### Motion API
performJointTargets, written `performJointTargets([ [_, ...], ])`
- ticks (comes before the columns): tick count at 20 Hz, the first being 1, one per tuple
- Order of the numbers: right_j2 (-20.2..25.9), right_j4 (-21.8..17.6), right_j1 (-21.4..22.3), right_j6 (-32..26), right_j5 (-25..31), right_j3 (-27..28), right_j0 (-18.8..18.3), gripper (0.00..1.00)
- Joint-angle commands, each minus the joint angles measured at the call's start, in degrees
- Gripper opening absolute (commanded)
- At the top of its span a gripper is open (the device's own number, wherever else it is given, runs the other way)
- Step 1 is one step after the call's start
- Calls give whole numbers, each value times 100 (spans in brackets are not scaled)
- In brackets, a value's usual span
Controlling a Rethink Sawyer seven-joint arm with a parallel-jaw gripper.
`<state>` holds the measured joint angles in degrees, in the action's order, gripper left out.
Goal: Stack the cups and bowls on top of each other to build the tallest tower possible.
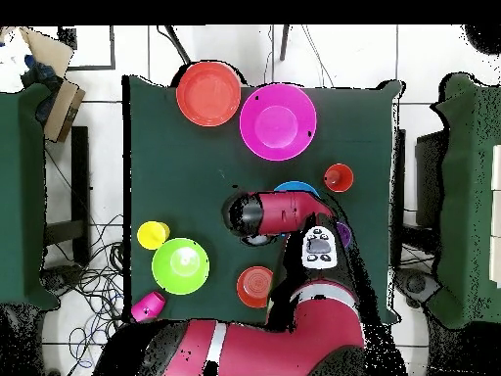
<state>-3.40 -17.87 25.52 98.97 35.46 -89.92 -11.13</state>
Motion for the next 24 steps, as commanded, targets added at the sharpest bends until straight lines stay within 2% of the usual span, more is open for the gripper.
performJointTargets([
  [1,269,-416,-184,185,-499,184,82,100],
  [24,99,-517,-431,313,-676,342,242,100],
])
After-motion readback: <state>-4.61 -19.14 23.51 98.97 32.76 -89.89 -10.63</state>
